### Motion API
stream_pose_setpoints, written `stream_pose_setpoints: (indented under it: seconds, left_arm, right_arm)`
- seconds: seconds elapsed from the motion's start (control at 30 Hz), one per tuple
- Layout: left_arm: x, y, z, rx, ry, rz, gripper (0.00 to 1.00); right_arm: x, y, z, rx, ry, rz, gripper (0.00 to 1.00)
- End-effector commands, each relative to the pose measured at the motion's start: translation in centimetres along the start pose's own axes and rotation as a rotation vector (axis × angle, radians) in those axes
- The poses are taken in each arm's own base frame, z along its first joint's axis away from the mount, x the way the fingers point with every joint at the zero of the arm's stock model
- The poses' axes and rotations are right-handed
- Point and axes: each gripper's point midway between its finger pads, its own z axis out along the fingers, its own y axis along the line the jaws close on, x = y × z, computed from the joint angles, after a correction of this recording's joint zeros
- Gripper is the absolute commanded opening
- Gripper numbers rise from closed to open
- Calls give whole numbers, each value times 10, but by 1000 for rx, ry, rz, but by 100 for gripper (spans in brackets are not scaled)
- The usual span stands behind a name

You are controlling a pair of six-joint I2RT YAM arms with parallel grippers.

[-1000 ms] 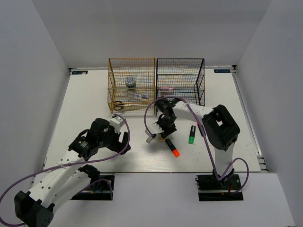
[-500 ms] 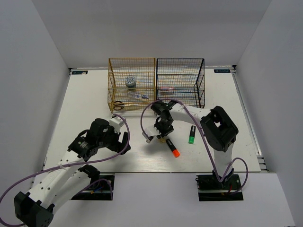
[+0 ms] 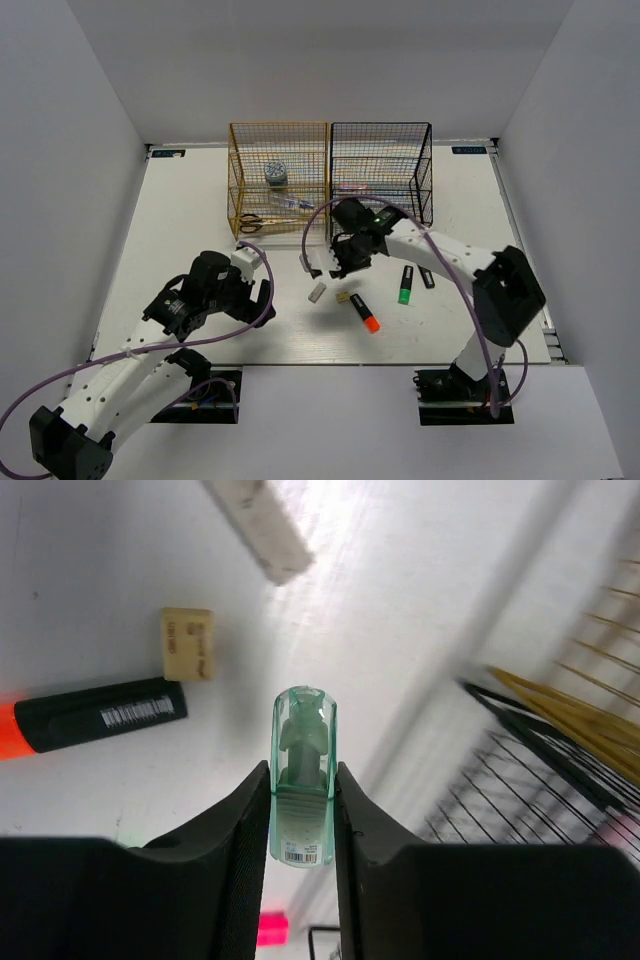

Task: Sort the stationery into containers
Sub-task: Pick up the stationery from the center of the board, then place the stationery in the storage box.

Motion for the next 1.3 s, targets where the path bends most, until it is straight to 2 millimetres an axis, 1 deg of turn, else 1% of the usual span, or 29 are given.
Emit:
stream_pose_setpoints:
  seconds: [0.0,0.03,0.13,0.17,0.2,0.23,0.27,0.3,0.33,0.37,0.4,0.43,0.47,0.5,0.53,0.57,0.6,0.63,0.7,0.8,0.9,0.93,0.97,1.03,1.07,1.1,1.13,1.2,1.27]
  left_arm:
    - [-1,1,-1,-1,-13,10,96]
    - [-3,1,-2,-2,-20,10,96]
    - [-2,0,-1,1,-15,9,96]
    - [-1,0,-1,2,-12,7,96]
    - [-1,-1,-1,5,-12,8,96]
    - [-1,0,-1,3,-12,8,96]
    - [-1,0,-1,5,-9,8,96]
    - [0,1,0,0,-5,7,96]
    - [-1,0,-1,3,-10,11,96]
    - [-1,1,-1,-1,-10,8,96]
    - [0,1,0,0,-5,8,96]
    - [-1,0,-1,2,-12,13,96]
    - [0,1,0,-2,-5,7,96]
    - [-1,1,-1,-4,-11,10,96]
    - [-1,1,0,-3,-10,9,96]
    - [0,1,0,-2,-8,10,96]
    - [-1,0,0,3,-7,10,96]
    - [-1,1,0,0,-8,7,96]
    - [0,0,0,3,-5,10,96]
    - [0,0,0,6,-3,8,96]
    - [1,0,1,6,0,8,96]
    - [0,0,1,6,0,8,96]
    - [1,1,1,4,3,7,96]
    - [1,1,1,3,5,10,96]
    - [1,1,1,3,4,7,96]
    - [2,1,2,3,7,8,96]
    - [2,1,2,1,10,8,96]
    - [3,1,3,1,14,6,96]
    - [4,1,3,2,19,5,96]
  right_arm:
    - [-21,-22,-50,150,-44,38,0]
    - [-23,-29,-58,184,-44,41,0]
    - [-16,-58,-91,374,6,63,0]
    - [-5,-69,-105,453,77,72,0]
    - [3,-96,-124,588,117,84,0]
    - [10,-108,-137,658,162,100,0]
    - [15,-123,-143,712,182,91,0]
    - [24,-143,-170,806,210,122,0]
    - [29,-151,-179,839,237,132,0]
    - [37,-160,-169,824,265,137,0]
    - [44,-179,-200,904,278,167,0]
    - [50,-188,-198,908,289,174,0]
    - [60,-193,-205,917,310,179,0]
    - [58,-212,-214,948,304,176,0]
    - [70,-216,-218,945,325,175,0]
    - [72,-221,-222,949,326,172,0]
    - [70,-236,-227,958,323,146,0]
    - [77,-235,-224,921,324,144,0]
    - [77,-245,-224,904,316,101,0]
    - [88,-251,-218,866,316,41,0]
    - [101,-256,-201,815,313,-8,0]
    - [102,-257,-196,804,297,-14,0]
    - [107,-257,-198,802,290,-8,0]
    - [106,-260,-190,783,262,-16,0]
    - [114,-260,-193,783,262,-4,0]
    - [113,-261,-192,782,248,-7,0]
    - [117,-263,-184,772,250,-8,0]
    - [124,-268,-186,791,258,-6,0]
    - [132,-269,-182,786,261,1,0]
